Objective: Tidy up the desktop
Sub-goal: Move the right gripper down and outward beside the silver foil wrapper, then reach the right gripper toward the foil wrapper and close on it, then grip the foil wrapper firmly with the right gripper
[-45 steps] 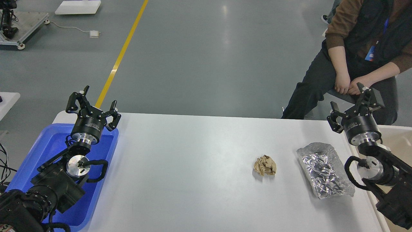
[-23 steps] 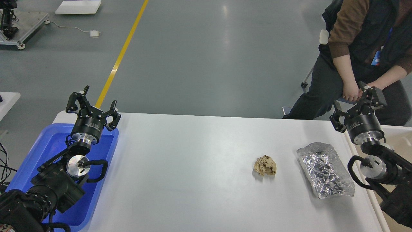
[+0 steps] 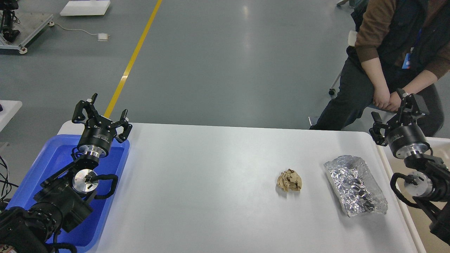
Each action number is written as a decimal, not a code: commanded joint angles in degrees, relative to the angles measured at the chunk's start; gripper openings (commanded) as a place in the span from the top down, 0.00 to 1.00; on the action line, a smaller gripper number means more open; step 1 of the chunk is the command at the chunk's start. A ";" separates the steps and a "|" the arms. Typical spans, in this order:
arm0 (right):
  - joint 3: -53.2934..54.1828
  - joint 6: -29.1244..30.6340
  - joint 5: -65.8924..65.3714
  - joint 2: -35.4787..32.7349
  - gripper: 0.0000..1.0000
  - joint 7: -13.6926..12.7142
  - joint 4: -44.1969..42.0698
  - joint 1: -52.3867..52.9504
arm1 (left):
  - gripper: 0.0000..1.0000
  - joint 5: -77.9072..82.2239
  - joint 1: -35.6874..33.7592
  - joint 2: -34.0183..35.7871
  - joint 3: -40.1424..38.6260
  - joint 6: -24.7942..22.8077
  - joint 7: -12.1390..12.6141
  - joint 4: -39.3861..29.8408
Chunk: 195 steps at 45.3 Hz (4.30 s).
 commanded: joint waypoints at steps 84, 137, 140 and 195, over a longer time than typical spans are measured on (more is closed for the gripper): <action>-79.97 -16.26 -43.59 -1.49 0.00 -2.79 -16.95 16.12 | 0.00 0.00 0.01 0.00 0.00 0.00 -0.05 0.00; -79.80 -16.87 -37.17 1.67 0.10 -2.43 -18.35 13.13 | 0.00 0.00 0.01 0.00 0.00 0.00 -0.05 0.00; -79.88 -16.87 -37.26 1.67 0.12 -2.26 -18.27 13.04 | 0.00 0.00 0.01 0.00 0.00 0.00 0.04 0.00; -80.76 -16.52 -38.31 2.81 0.78 -1.38 -18.09 12.07 | 0.00 0.00 0.01 0.00 0.00 0.00 -0.05 0.00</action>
